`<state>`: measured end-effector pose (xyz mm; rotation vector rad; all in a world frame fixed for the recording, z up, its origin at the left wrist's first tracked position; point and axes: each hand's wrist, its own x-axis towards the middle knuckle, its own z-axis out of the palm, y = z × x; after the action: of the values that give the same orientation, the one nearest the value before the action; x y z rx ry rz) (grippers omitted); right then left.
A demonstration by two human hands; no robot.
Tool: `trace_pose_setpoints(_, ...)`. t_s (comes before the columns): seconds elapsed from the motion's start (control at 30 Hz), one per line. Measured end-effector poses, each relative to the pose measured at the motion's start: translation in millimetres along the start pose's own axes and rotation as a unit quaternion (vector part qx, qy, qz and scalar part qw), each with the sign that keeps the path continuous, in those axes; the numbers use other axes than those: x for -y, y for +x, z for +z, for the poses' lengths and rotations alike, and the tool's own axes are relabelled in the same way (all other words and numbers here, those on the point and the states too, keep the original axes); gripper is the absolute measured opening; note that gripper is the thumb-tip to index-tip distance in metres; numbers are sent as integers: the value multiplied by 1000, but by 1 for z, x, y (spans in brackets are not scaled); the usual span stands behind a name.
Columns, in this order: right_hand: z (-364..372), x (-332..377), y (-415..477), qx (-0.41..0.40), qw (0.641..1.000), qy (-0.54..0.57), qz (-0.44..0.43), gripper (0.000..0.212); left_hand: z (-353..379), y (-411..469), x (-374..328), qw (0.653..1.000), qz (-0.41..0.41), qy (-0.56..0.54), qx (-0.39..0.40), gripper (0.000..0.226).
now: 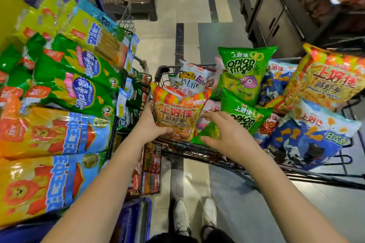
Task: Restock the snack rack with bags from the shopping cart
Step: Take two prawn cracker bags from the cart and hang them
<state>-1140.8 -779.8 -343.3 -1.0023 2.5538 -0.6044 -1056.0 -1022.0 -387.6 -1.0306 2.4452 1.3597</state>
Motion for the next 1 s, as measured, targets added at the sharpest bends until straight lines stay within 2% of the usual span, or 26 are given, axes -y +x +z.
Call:
trace_pose_setpoints(0.1,2,-4,4,0,1000,3,4,71,2,9,-1,1000,2,-2,24,119)
trace_pose_setpoints(0.2,4,-8,6,-10,1000,7,7,71,6,12,-3,999,1,-7,45,98)
trace_pose_setpoints(0.4,3,-15,5,-25,999,21,11,70,9,22,2,998,22,-54,13,69)
trace_pose_setpoints(0.63,-18,-18,1,-37,999,25,13,70,-7,20,-17,998,41,-50,-14,87)
trace_pose_setpoints(0.83,-48,-20,-9,-81,996,23,22,68,-23,11,-54,990,57,-122,-44,90)
trace_pose_setpoints(0.93,-67,-26,-18,-106,993,38,36,69,-26,9,-80,990,81,-110,-39,110)
trace_pose_setpoints(1.0,-81,-34,-26,-127,989,47,52,68,-24,8,-101,989,113,-92,-28,104)
